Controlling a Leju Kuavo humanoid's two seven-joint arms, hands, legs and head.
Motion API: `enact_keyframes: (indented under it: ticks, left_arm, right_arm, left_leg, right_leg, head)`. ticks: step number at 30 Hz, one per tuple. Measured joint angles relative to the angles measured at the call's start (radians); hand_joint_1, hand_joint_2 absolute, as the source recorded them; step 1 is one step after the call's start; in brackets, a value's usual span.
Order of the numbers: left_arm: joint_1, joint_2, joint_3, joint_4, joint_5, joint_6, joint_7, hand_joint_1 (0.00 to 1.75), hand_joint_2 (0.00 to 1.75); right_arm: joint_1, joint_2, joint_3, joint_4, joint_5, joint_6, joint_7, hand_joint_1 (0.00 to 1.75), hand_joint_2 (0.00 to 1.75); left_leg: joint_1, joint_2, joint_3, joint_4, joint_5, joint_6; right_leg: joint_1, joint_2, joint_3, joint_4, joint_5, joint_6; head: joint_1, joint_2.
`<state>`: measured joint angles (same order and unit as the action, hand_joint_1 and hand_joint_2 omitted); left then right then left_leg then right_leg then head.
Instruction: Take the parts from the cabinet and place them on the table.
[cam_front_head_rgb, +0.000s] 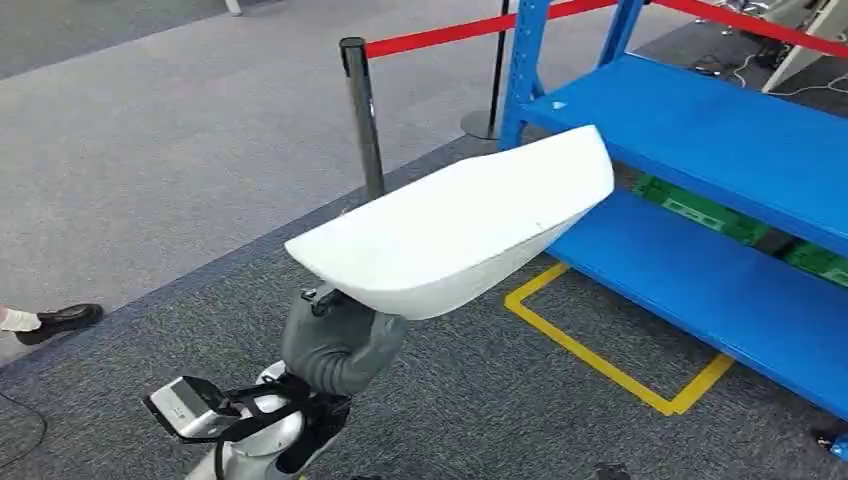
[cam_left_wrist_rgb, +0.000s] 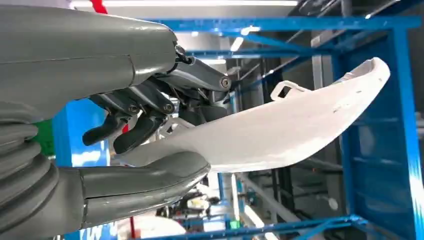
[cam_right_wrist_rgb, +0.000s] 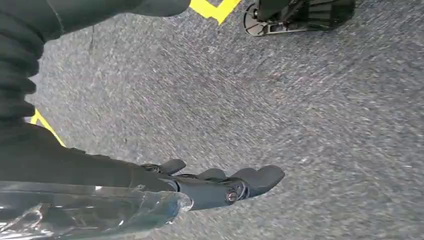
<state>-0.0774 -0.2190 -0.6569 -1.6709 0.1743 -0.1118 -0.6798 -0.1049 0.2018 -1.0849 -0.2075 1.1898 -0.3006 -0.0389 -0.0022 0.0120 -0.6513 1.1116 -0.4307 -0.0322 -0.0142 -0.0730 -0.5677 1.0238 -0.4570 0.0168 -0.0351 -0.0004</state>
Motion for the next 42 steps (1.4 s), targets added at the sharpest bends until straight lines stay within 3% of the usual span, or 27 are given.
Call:
enact_keyframes:
  ticks: [1, 2, 6, 7, 8, 9, 11, 12, 13, 15, 16, 17, 21, 23, 24, 26, 27, 29, 30, 31, 32, 36, 37, 38, 39, 41, 42]
  left_arm:
    - [0.000, 0.000, 0.000, 0.000, 0.001, -0.001, 0.000, 1.62, 1.75]
    - [-0.004, -0.001, -0.001, -0.001, 0.002, -0.002, 0.000, 1.62, 1.75]
    - [-0.001, -0.002, -0.001, -0.001, 0.002, -0.003, 0.000, 1.62, 1.75]
    - [0.000, -0.003, -0.001, -0.002, 0.002, -0.003, 0.000, 1.62, 1.75]
    - [-0.002, -0.003, -0.002, -0.002, 0.002, -0.003, 0.000, 1.62, 1.75]
    - [-0.002, -0.003, -0.002, -0.002, 0.002, -0.003, 0.000, 1.62, 1.75]
    - [-0.001, -0.002, -0.002, -0.002, 0.002, -0.003, 0.000, 1.62, 1.75]
    - [0.000, -0.002, -0.002, -0.002, 0.002, -0.003, 0.000, 1.62, 1.75]
    - [0.001, -0.001, -0.002, -0.002, 0.002, -0.003, 0.000, 1.62, 1.75]
    - [0.001, -0.001, -0.002, -0.002, 0.002, -0.003, 0.000, 1.62, 1.75]
    - [0.001, -0.002, -0.002, -0.002, 0.002, -0.003, 0.000, 1.62, 1.75]
    - [0.000, -0.002, -0.002, -0.002, 0.002, -0.003, 0.000, 1.62, 1.75]
    - [0.001, 0.000, -0.002, -0.002, 0.002, -0.004, 0.000, 1.62, 1.75]
    - [-0.001, 0.000, -0.002, -0.002, 0.002, -0.004, 0.000, 1.62, 1.75]
    - [-0.003, 0.000, -0.003, -0.002, 0.002, -0.005, 0.000, 1.62, 1.75]
    - [-0.002, 0.001, -0.004, -0.002, 0.002, -0.005, 0.000, 1.62, 1.75]
    - [-0.001, 0.002, -0.004, -0.002, 0.002, -0.005, 0.000, 1.62, 1.75]
    - [0.000, 0.002, -0.004, -0.002, 0.002, -0.005, 0.000, 1.62, 1.75]
    - [0.000, 0.001, -0.004, -0.002, 0.002, -0.003, 0.000, 1.62, 1.75]
    - [-0.001, 0.000, -0.004, -0.002, 0.002, 0.002, 0.000, 1.62, 1.75]
    - [-0.003, 0.000, -0.004, -0.004, -0.002, 0.006, 0.000, 1.62, 1.75]
    - [-0.004, -0.002, -0.004, -0.006, -0.010, 0.014, 0.000, 1.62, 1.75]
    - [-0.003, -0.003, -0.004, -0.008, -0.011, 0.014, 0.000, 1.62, 1.75]
    - [-0.005, -0.005, -0.004, -0.008, -0.011, 0.014, 0.000, 1.62, 1.75]
    - [-0.006, -0.005, -0.004, -0.008, -0.011, 0.014, 0.000, 1.62, 1.75]
    - [-0.006, -0.005, -0.005, -0.008, -0.010, 0.014, 0.000, 1.62, 1.75]
    - [-0.006, -0.005, -0.005, -0.008, -0.009, 0.014, 0.000, 1.62, 1.75]
  right_arm:
    - [0.000, 0.000, 0.000, 0.000, 0.000, 0.000, 0.000, 0.00, 1.75]
    - [0.001, 0.000, 0.000, 0.000, 0.000, 0.000, 0.000, 0.00, 1.75]
    - [-0.001, 0.000, -0.002, 0.000, -0.002, 0.000, 0.004, 0.00, 1.75]
    - [-0.002, 0.001, -0.002, 0.000, -0.001, 0.000, 0.004, 0.00, 1.75]
    - [-0.002, 0.001, -0.002, 0.000, -0.002, 0.000, 0.004, 0.00, 1.75]
    - [0.000, 0.001, -0.002, 0.000, -0.002, 0.000, 0.004, 0.00, 1.75]
    - [0.004, 0.000, -0.003, 0.000, -0.002, 0.000, 0.006, 0.00, 1.75]
    - [0.006, 0.000, -0.003, 0.000, -0.003, 0.000, 0.008, 0.00, 1.75]
    - [0.006, 0.000, -0.003, 0.000, -0.003, 0.000, 0.009, 0.00, 1.75]
    - [0.003, 0.000, -0.003, 0.000, -0.003, 0.000, 0.009, 0.00, 1.75]
    - [0.002, 0.000, -0.003, 0.000, -0.003, 0.000, 0.008, 0.00, 1.75]
    - [0.002, 0.000, -0.003, 0.000, -0.003, 0.000, 0.009, 0.00, 1.75]
    - [0.002, 0.001, -0.005, 0.000, -0.004, 0.003, 0.009, 0.00, 1.75]
    - [-0.001, 0.002, -0.005, 0.000, -0.003, 0.006, 0.008, 0.00, 1.75]
    - [0.001, 0.002, -0.005, 0.000, -0.003, 0.007, 0.008, 0.00, 1.75]
    - [0.007, 0.002, -0.006, 0.000, -0.004, 0.008, 0.009, 0.00, 1.75]
    - [0.007, 0.001, -0.006, 0.000, -0.005, 0.008, 0.009, 0.00, 1.75]
    - [0.003, 0.002, -0.006, 0.000, -0.005, 0.009, 0.009, 0.00, 1.75]
    - [0.001, 0.002, -0.006, 0.000, -0.006, 0.010, 0.009, 0.00, 1.75]
    - [0.000, 0.002, -0.006, 0.000, -0.006, 0.011, 0.009, 0.00, 1.75]
    - [0.000, 0.002, -0.006, 0.000, -0.007, 0.014, 0.008, 0.00, 1.75]
    - [0.000, 0.002, -0.006, 0.000, -0.011, 0.024, 0.008, 0.00, 1.75]
    - [-0.001, 0.003, -0.006, 0.000, -0.011, 0.024, 0.006, 0.00, 1.75]
    - [-0.002, 0.003, -0.006, 0.000, -0.011, 0.024, 0.003, 0.00, 1.75]
    - [-0.001, 0.003, -0.006, 0.000, -0.012, 0.025, 0.002, 0.00, 1.75]
    - [0.003, 0.003, -0.007, 0.000, -0.013, 0.027, 0.000, 0.00, 1.75]
    - [0.006, 0.003, -0.008, 0.000, -0.014, 0.027, 0.000, 0.00, 1.75]
  left_leg:
    - [-0.006, 0.053, 0.046, -0.076, 0.022, 0.008]
    - [-0.013, 0.079, 0.065, -0.123, 0.011, 0.010]
    - [-0.013, 0.025, 0.054, -0.126, 0.020, 0.036]
    - [-0.007, 0.013, 0.057, -0.129, 0.024, 0.042]
    - [-0.004, 0.004, 0.057, -0.129, 0.026, 0.046]
    - [-0.003, -0.011, 0.057, -0.129, 0.026, 0.049]
    - [-0.004, -0.037, 0.056, -0.129, 0.026, 0.051]
    - [-0.004, -0.052, 0.057, -0.129, 0.027, 0.051]
    - [-0.004, -0.067, 0.057, -0.128, 0.027, 0.051]
    - [-0.001, -0.096, 0.060, -0.125, 0.027, 0.047]
    - [0.002, -0.108, 0.059, -0.121, 0.026, 0.042]
    - [-0.004, -0.118, 0.051, -0.115, 0.024, 0.033]
    - [0.004, -0.159, 0.037, -0.121, 0.038, 0.009]
    - [-0.002, -0.069, 0.016, -0.074, 0.000, 0.002]
    - [-0.002, -0.045, -0.018, -0.002, -0.040, -0.002]
    - [-0.001, -0.026, -0.102, 0.166, -0.111, -0.007]
    - [0.000, -0.025, -0.120, 0.199, -0.114, -0.007]
    - [0.000, -0.022, -0.085, 0.135, -0.058, -0.001]
    - [-0.002, -0.014, -0.038, 0.050, -0.015, 0.004]
    - [-0.007, 0.023, 0.017, -0.045, 0.021, 0.012]
    - [-0.016, 0.078, 0.050, -0.099, 0.021, 0.015]
    - [-0.020, 0.031, 0.045, -0.119, 0.020, 0.038]
    - [-0.012, 0.018, 0.051, -0.126, 0.026, 0.047]
    - [-0.010, 0.009, 0.051, -0.127, 0.026, 0.050]
    - [-0.009, -0.001, 0.052, -0.127, 0.027, 0.054]
    - [-0.010, -0.028, 0.051, -0.127, 0.027, 0.058]
    - [-0.010, -0.042, 0.051, -0.127, 0.027, 0.058]
  right_leg:
    - [0.003, -0.007, 0.003, 0.000, -0.002, 0.003]
    - [0.013, -0.017, 0.001, 0.008, -0.008, 0.012]
    - [0.013, -0.067, 0.014, -0.004, -0.011, 0.032]
    - [0.007, -0.032, 0.007, 0.011, -0.026, 0.037]
    - [0.005, 0.022, -0.013, 0.063, -0.062, 0.038]
    - [0.005, 0.053, -0.053, 0.154, -0.107, 0.040]
    - [0.006, 0.071, -0.127, 0.305, -0.161, 0.042]
    - [0.006, 0.072, -0.141, 0.323, -0.154, 0.041]
    - [0.006, 0.072, -0.132, 0.292, -0.121, 0.041]
    - [0.001, 0.084, -0.057, 0.122, -0.025, 0.039]
    - [-0.005, 0.120, -0.017, 0.035, 0.009, 0.042]
    - [-0.011, 0.172, -0.007, 0.010, -0.011, 0.043]
    - [-0.007, 0.131, -0.004, 0.008, -0.001, 0.016]
    - [-0.008, 0.110, -0.002, 0.004, 0.002, 0.001]
    - [-0.005, 0.096, -0.003, 0.004, 0.001, -0.002]
    - [-0.003, 0.062, -0.004, 0.004, 0.000, -0.003]
    - [-0.002, 0.047, -0.004, 0.004, -0.001, -0.004]
    - [0.001, 0.023, -0.003, 0.004, -0.002, -0.004]
    - [0.002, 0.011, 0.000, 0.004, -0.003, -0.003]
    - [0.003, 0.002, 0.004, 0.004, -0.005, 0.000]
    - [0.010, -0.005, 0.005, 0.005, -0.010, 0.007]
    - [0.014, -0.050, 0.015, -0.001, -0.014, 0.024]
    - [0.009, -0.034, 0.009, 0.001, -0.021, 0.033]
    - [0.007, 0.018, 0.003, 0.028, -0.043, 0.035]
    - [0.007, 0.051, -0.022, 0.090, -0.077, 0.036]
    - [0.008, 0.070, -0.110, 0.271, -0.153, 0.040]
    - [0.008, 0.071, -0.140, 0.322, -0.161, 0.040]
  head:
    - [0.000, 0.000]
    - [-0.004, 0.000]
    - [-0.001, 0.000]
    - [0.002, 0.000]
    - [0.006, 0.000]
    - [0.012, 0.000]
    - [0.013, 0.000]
    - [0.013, 0.000]
    - [0.013, 0.000]
    - [0.013, 0.000]
    - [0.014, 0.000]
    - [0.015, 0.000]
    - [0.014, 0.000]
    - [-0.002, 0.000]
    - [-0.003, 0.000]
    - [-0.004, 0.000]
    - [-0.005, 0.000]
    - [-0.005, 0.000]
    - [-0.004, 0.000]
    - [-0.005, 0.000]
    - [-0.005, 0.000]
    - [-0.005, 0.000]
    - [-0.006, 0.000]
    - [-0.002, 0.000]
    - [0.001, 0.000]
    - [0.005, 0.000]
    - [0.005, 0.000]
